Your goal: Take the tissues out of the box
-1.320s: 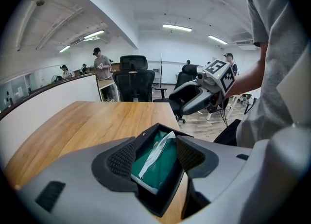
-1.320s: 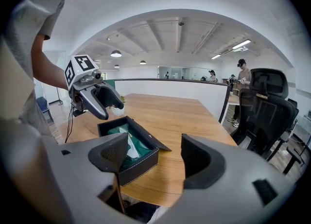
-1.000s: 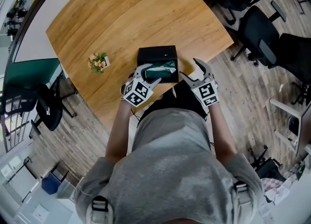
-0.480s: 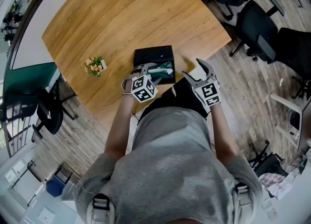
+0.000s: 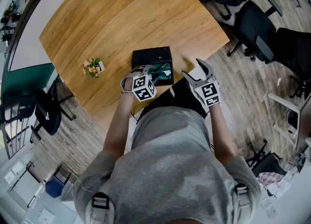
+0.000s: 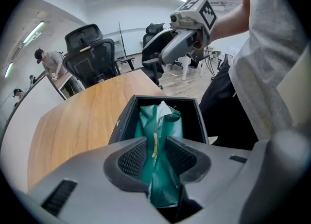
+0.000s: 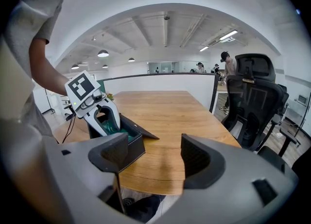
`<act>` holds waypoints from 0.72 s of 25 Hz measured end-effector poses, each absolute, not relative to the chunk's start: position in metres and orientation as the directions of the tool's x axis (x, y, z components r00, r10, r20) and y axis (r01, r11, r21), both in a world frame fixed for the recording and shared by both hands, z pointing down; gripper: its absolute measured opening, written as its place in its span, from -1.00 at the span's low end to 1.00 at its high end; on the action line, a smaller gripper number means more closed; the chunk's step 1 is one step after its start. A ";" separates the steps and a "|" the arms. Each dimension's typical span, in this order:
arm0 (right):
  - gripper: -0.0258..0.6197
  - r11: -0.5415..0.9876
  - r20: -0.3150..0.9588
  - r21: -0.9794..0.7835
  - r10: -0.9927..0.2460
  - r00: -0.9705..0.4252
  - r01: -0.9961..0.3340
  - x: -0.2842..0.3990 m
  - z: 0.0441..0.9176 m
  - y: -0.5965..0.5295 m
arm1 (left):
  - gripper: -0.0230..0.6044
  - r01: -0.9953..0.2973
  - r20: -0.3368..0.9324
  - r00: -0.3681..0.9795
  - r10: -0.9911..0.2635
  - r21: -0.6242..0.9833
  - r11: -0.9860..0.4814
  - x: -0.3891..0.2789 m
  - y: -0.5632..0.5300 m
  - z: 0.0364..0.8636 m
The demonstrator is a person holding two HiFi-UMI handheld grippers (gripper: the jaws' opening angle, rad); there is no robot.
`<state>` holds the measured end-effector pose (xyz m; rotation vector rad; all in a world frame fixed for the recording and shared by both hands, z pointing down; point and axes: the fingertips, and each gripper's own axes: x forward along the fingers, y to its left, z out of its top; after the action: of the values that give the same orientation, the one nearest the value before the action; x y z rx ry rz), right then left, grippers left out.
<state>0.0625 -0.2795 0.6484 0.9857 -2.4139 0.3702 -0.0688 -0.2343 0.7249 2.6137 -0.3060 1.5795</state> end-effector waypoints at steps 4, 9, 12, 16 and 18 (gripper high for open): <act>0.15 0.703 0.552 -0.056 -0.570 -0.609 -0.709 0.064 0.650 -0.283 | -0.58 -0.196 0.885 0.444 -0.137 -0.053 -0.979 -0.069 -0.236 0.727; 0.14 0.704 0.559 -0.052 -0.568 -0.604 -0.709 0.064 0.650 -0.284 | -0.77 -0.192 0.884 0.451 -0.124 -0.039 -0.981 -0.070 -0.235 0.726; 0.14 0.709 0.535 -0.051 -0.575 -0.619 -0.703 0.059 0.644 -0.286 | -0.80 -0.193 0.884 0.453 -0.120 -0.034 -0.981 -0.072 -0.234 0.725; 0.14 0.712 0.533 -0.049 -0.575 -0.621 -0.701 0.057 0.644 -0.285 | -0.83 -0.205 0.882 0.453 -0.129 -0.038 -0.978 -0.075 -0.235 0.725; 0.14 0.713 0.531 -0.046 -0.576 -0.622 -0.700 0.056 0.642 -0.284 | -0.84 -0.212 0.882 0.453 -0.132 -0.037 -0.977 -0.077 -0.234 0.723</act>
<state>0.0558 -0.2841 0.6419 0.9755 -2.4310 0.3417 -0.0771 -0.2343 0.7230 2.6100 -0.3093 1.5734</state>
